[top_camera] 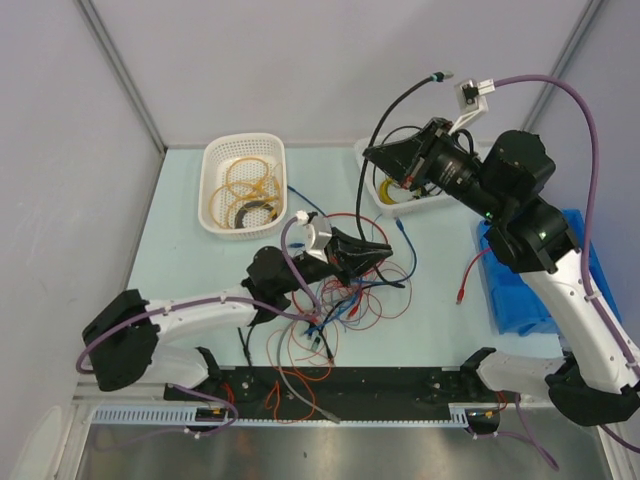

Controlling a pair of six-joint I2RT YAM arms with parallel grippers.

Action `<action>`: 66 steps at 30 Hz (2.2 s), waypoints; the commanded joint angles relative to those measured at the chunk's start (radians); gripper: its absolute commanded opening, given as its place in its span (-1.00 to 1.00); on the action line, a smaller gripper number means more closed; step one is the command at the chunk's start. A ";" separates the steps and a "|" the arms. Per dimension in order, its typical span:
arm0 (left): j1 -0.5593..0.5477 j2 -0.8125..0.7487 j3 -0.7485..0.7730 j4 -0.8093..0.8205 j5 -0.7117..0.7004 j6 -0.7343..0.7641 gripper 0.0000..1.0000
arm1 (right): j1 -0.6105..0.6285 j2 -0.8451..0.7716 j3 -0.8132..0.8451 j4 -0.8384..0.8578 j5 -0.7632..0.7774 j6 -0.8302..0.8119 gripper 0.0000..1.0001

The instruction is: Untangle the cables

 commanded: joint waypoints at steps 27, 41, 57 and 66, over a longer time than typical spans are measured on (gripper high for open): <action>0.274 -0.028 0.866 -1.310 0.125 -0.460 -1.00 | 0.374 -0.337 -0.680 0.120 0.470 -0.426 0.48; 0.278 -0.055 0.857 -1.335 0.120 -0.451 -1.00 | 0.381 -0.285 -0.725 0.188 0.624 -0.466 -0.30; 0.445 -0.245 0.455 -1.239 0.015 -0.454 0.99 | 0.376 -0.389 -0.440 0.248 0.611 -0.423 -1.00; 0.451 -0.419 0.093 -0.837 0.008 -0.467 0.99 | 0.376 -0.202 -0.003 0.234 0.650 -0.425 -1.00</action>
